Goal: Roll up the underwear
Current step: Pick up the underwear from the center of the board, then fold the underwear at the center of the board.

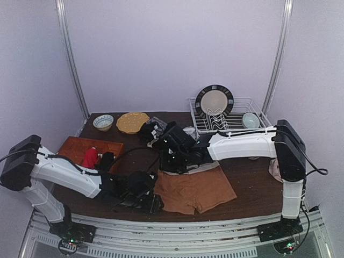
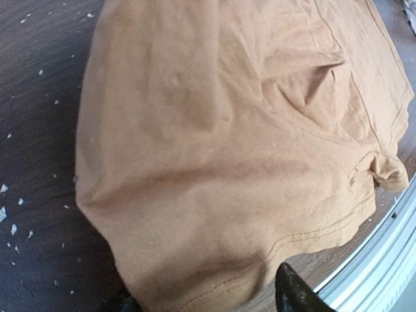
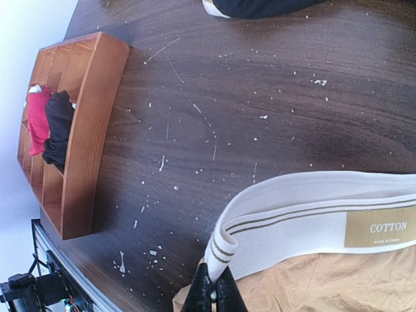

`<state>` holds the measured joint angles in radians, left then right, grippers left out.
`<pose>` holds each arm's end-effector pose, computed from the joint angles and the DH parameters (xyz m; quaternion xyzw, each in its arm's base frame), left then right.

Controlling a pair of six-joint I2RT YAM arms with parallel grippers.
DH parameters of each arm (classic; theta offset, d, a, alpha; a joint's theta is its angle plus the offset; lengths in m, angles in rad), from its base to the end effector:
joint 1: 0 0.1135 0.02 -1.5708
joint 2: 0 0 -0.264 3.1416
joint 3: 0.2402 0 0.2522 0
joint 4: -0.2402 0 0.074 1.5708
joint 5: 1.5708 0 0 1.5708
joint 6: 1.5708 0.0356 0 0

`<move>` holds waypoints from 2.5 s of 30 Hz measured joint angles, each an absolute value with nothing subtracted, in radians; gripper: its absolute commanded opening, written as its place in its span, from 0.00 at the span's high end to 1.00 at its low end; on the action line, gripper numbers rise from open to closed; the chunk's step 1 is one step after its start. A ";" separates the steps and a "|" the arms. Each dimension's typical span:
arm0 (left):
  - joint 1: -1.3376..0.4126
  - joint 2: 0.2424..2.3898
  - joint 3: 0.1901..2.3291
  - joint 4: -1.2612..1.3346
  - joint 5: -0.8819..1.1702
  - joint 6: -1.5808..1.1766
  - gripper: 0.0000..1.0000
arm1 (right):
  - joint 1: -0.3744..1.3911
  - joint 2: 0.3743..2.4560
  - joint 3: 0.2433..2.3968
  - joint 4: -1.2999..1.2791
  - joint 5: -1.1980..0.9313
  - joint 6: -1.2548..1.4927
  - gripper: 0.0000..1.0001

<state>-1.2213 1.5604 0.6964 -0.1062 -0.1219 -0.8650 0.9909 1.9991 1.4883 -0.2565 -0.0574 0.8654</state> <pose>0.1012 -0.2651 0.1400 0.1512 0.9416 -0.2258 0.1989 0.2457 0.3788 0.2102 -0.0689 0.9175 0.3287 0.2131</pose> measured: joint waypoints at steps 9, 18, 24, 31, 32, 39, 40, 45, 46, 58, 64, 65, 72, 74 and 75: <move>-1.182 1.530 0.645 -0.072 -0.107 -0.864 0.46 | 0.991 1.999 1.481 -0.241 -0.080 0.865 1.00; -1.173 1.387 0.564 -0.144 -0.182 -0.921 0.28 | 0.990 2.004 1.494 -0.245 -0.106 0.855 1.00; -1.105 1.356 0.496 -0.064 -0.123 -0.905 0.37 | 0.989 2.048 1.539 -0.258 -0.113 0.835 1.00; -1.076 1.422 0.496 0.072 0.004 -0.830 0.56 | 0.989 2.061 1.543 -0.275 -0.118 0.834 1.00; -1.071 1.431 0.496 0.088 0.023 -0.823 0.58 | 0.989 2.061 1.546 -0.276 -0.119 0.834 1.00; -1.050 1.485 0.495 0.147 0.100 -0.790 1.00 | 0.989 2.061 1.553 -0.276 -0.130 0.834 1.00; -1.050 1.483 0.493 0.146 0.100 -0.786 1.00 | 0.989 2.061 1.553 -0.275 -0.132 0.834 1.00; -1.053 1.345 0.511 -0.053 0.027 -0.780 1.00 | 0.991 2.061 1.558 -0.273 -0.151 0.836 1.00; -1.056 1.300 0.531 -0.126 0.000 -0.778 1.00 | 0.993 2.061 1.564 -0.273 -0.158 0.838 1.00; -1.153 1.272 0.915 -0.758 -0.230 -0.766 1.00 | 1.007 2.024 1.537 -0.201 -0.226 0.848 1.00; -1.243 1.501 1.105 -0.907 -0.319 -0.768 1.00 | 0.976 1.865 1.371 -0.212 -0.215 0.799 1.00; -1.255 1.537 1.138 -0.919 -0.331 -0.770 1.00 | 0.966 1.840 1.349 -0.214 -0.214 0.790 1.00; -1.306 1.685 1.298 -0.951 -0.376 -0.771 1.00 | 0.867 1.724 1.227 -0.221 -0.215 0.731 1.00; -1.311 1.703 1.336 -0.941 -0.376 -0.770 1.00 | 0.844 1.711 1.203 -0.230 -0.216 0.715 1.00; -1.311 1.711 1.352 -0.934 -0.374 -0.770 1.00 | 0.835 1.707 1.195 -0.236 -0.217 0.709 1.00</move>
